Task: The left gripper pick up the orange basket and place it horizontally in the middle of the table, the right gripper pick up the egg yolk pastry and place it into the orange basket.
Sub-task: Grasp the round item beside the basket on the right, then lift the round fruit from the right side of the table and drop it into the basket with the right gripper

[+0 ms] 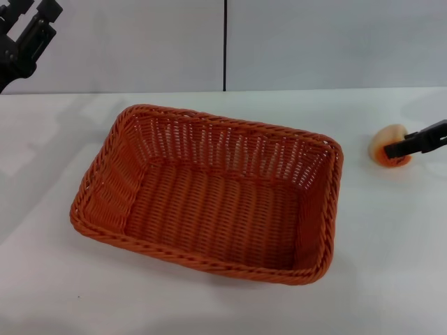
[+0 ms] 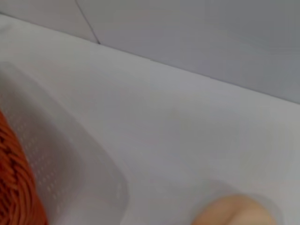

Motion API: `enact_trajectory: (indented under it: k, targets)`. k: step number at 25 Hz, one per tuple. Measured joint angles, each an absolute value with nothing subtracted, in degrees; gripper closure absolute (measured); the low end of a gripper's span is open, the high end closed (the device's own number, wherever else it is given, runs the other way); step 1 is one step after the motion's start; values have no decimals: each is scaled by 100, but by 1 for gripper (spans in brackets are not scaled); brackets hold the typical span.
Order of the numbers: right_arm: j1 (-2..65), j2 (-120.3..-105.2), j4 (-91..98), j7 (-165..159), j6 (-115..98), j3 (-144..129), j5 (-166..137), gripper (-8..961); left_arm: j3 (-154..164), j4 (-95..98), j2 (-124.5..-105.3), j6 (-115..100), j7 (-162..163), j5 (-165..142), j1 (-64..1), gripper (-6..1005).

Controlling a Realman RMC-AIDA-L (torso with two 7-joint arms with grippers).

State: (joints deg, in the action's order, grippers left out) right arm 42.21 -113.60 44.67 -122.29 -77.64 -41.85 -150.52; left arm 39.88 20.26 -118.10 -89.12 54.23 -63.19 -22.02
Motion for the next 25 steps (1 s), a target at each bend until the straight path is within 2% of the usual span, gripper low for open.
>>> enact_trajectory:
  k: [4,8,15,19,21,22,25]
  targets:
    - [4217,-11432,4459,-12231,-7576,-4254,-15055,407,4001,2019,-11812,-8917,5424,-6319,-2207,407]
    - [4196,-11440,4463,-12233,-7540,-4257,-15056,605,4003,2008,-11813,-8923,5429,-6320,-2192,407]
    - [4167,-11452,4514,-12234,-7580,-4245,-15034,760,3995,1989,-11813,-8924,5436,-6319,-2166,407]
    - [4044,-11502,4781,-12235,-7660,-4198,-14849,781,3988,1986,-11813,-8929,5468,-6320,-2164,407]
    - [3754,-11621,5363,-12225,-7834,-4202,-14369,791,3984,1986,-11813,-8931,5488,-6320,-2155,407]
    - [3754,-11621,5363,-12225,-7834,-4202,-14369,796,3984,1986,-11813,-8931,5488,-6320,-2155,407]
    - [3342,-11762,6136,-12070,-8021,-4240,-13481,812,3982,1986,-11813,-8931,5489,-6320,-2147,407]
